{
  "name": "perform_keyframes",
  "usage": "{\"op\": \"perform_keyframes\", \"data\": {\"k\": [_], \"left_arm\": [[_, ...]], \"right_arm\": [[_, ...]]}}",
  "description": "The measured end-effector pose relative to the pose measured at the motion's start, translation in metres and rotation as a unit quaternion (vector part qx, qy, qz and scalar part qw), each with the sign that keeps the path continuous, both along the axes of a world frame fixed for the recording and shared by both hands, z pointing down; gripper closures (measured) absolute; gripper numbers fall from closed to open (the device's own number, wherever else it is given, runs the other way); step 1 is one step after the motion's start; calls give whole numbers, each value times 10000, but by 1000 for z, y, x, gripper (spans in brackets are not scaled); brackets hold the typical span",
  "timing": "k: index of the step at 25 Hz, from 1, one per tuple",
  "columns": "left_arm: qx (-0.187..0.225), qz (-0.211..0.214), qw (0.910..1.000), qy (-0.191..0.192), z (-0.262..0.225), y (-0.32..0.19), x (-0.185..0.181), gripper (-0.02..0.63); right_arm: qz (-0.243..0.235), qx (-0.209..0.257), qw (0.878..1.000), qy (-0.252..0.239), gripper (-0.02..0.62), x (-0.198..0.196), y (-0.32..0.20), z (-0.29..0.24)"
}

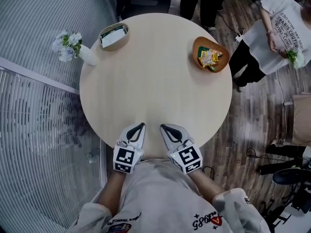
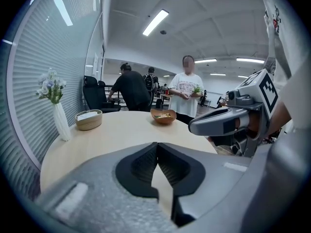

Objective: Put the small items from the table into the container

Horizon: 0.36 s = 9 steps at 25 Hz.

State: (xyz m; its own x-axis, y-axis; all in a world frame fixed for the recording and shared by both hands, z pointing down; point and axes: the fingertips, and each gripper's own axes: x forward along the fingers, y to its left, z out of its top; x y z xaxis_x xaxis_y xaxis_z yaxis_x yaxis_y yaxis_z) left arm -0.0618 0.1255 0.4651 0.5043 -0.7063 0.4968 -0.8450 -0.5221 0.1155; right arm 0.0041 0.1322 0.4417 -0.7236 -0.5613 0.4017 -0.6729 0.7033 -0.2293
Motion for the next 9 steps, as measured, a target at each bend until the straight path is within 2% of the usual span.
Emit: {"op": "perform_keyframes", "data": {"k": [9], "left_arm": [[119, 81, 9999, -3, -9, -2, -2, 615]], "right_arm": [[-47, 104, 9999, 116, 594, -3, 4, -9]]}}
